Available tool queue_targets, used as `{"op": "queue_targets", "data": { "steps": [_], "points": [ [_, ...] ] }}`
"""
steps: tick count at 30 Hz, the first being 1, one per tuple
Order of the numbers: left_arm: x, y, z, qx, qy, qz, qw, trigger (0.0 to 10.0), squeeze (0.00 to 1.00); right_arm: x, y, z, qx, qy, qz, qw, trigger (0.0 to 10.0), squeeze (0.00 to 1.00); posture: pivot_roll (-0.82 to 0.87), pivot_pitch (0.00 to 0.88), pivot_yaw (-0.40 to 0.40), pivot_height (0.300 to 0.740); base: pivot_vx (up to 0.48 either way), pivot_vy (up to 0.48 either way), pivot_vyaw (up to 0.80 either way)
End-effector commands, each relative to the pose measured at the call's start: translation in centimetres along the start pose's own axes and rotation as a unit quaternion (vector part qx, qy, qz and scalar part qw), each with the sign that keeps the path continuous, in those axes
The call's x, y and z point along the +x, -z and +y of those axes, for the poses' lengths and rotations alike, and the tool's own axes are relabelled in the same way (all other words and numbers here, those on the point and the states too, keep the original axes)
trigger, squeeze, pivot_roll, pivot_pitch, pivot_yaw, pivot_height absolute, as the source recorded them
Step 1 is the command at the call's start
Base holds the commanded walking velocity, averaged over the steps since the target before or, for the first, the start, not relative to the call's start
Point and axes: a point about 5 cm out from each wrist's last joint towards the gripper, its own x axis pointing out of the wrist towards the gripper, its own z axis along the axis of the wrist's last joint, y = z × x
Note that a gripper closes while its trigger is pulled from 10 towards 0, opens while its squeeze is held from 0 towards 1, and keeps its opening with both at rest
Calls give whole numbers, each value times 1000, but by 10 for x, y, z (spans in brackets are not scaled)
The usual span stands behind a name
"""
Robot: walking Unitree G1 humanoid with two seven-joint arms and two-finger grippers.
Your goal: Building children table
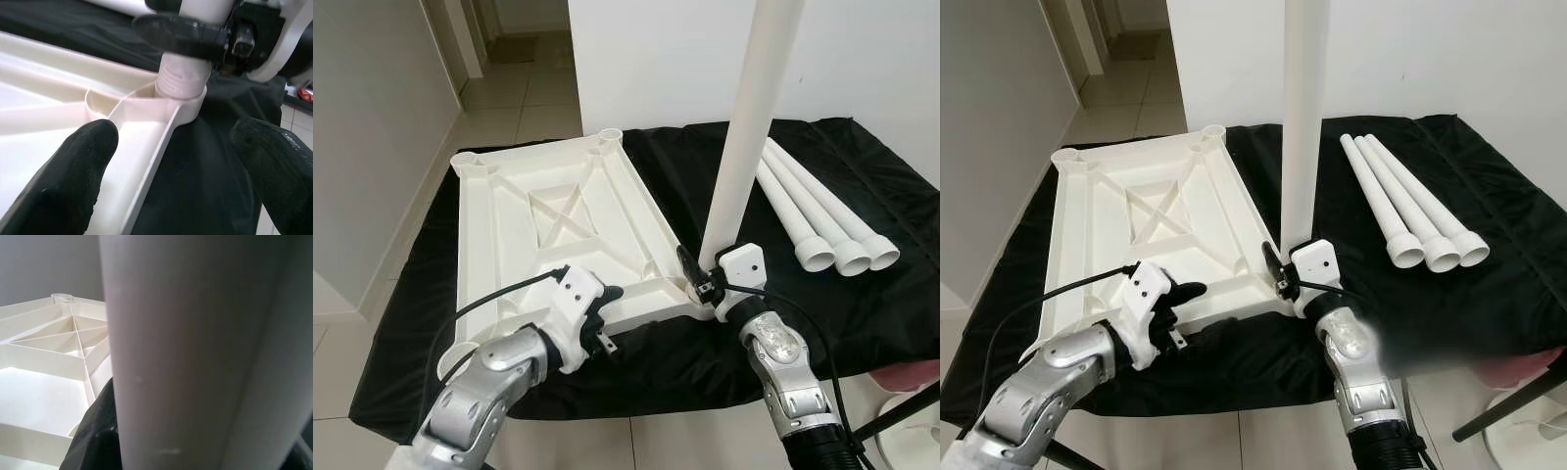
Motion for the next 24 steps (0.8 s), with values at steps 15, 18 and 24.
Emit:
{"op": "queue_targets", "data": {
  "steps": [15,18,24],
  "points": [
    [4,-1,4,11,-14,6,1000,10000,0,8,29,8,92,-31,81,992,10000,0,-45,16,77,740,0,0,0],
    [5,-2,5,16,-19,6,1000,10000,0,11,30,8,111,-33,99,988,10000,0,-43,17,75,740,0,0,0],
    [5,-2,6,16,-21,5,1000,10000,0,18,29,6,139,-29,109,984,10000,0,-43,17,74,740,0,0,0]
  ]
}}
